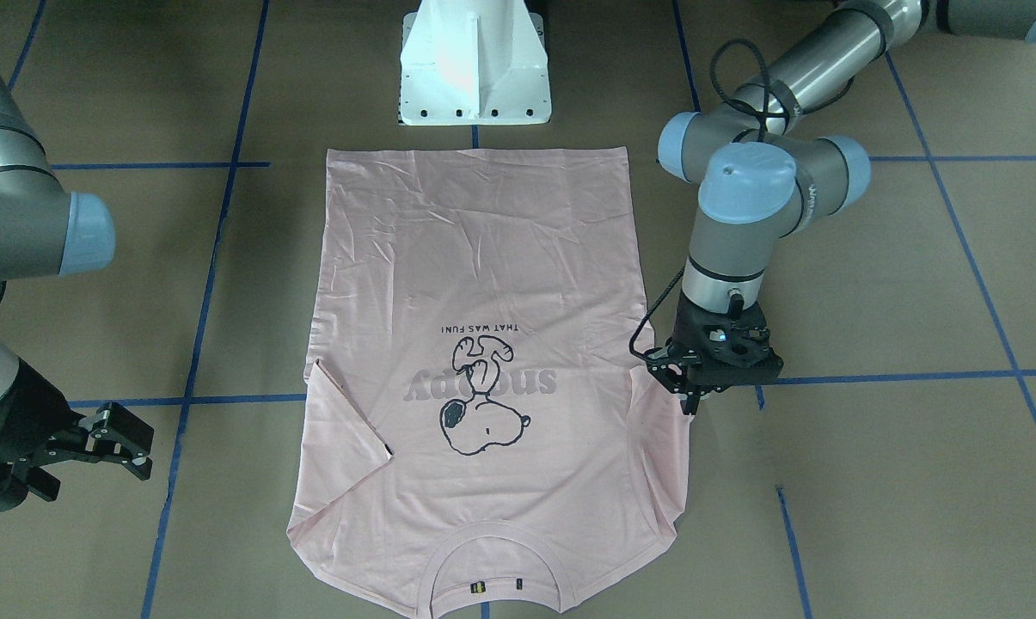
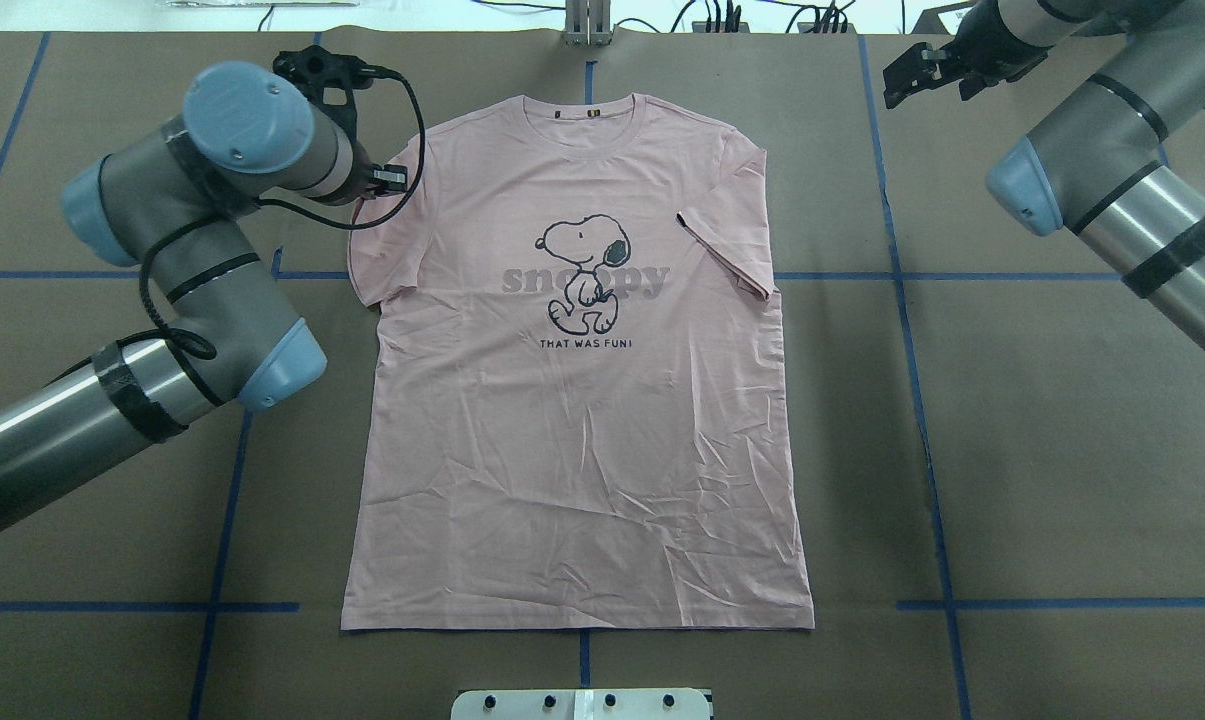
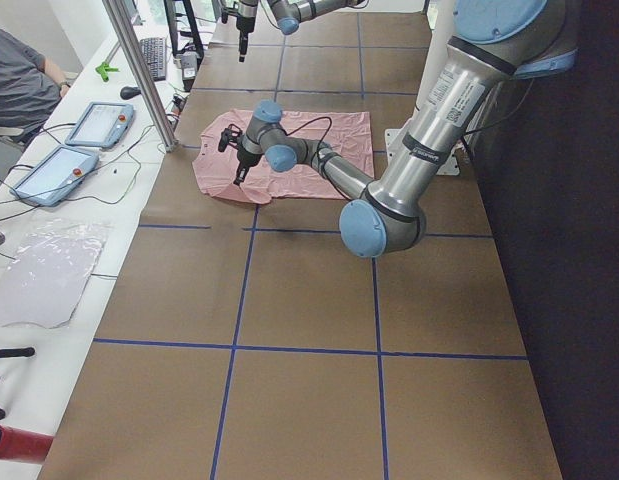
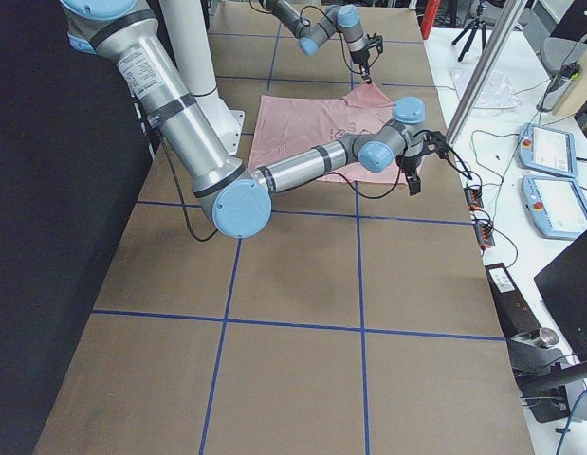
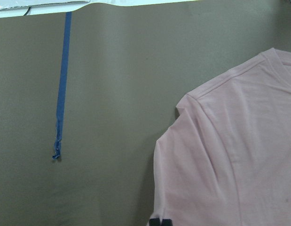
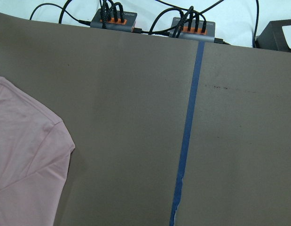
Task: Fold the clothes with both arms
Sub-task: 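Fold the sleeve nearest the left gripper inward with the left gripper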
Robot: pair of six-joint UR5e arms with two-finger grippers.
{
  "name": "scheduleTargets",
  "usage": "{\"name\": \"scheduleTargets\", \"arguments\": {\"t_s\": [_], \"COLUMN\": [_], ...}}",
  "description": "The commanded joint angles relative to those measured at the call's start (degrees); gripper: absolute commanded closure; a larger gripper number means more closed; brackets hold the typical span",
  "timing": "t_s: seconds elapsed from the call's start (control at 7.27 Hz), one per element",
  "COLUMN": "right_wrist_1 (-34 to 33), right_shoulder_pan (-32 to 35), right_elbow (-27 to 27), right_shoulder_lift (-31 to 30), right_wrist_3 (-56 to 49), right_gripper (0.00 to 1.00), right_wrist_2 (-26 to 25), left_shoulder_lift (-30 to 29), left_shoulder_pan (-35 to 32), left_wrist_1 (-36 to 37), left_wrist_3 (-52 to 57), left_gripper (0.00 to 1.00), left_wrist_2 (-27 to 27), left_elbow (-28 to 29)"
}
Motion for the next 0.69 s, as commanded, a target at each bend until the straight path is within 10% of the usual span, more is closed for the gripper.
{"name": "scheduleTargets", "arguments": {"t_s": [0.0, 0.55], "right_wrist_1": [0.0, 0.09], "right_shoulder_pan": [-0.08, -0.08], "right_elbow": [-0.01, 0.17], "right_shoulder_lift": [-0.09, -0.09], "right_wrist_3": [0.0, 0.09], "right_gripper": [0.0, 0.0], "right_wrist_2": [0.04, 0.04], "left_shoulder_lift": [-8.34, -14.1], "left_shoulder_pan": [1.03, 3.48], "left_wrist_1": [4.65, 4.56], "left_wrist_3": [-2.5, -5.05], "left_gripper": [1.0, 1.0], "left_wrist_2": [1.53, 3.2], "left_elbow": [7.98, 15.34]}}
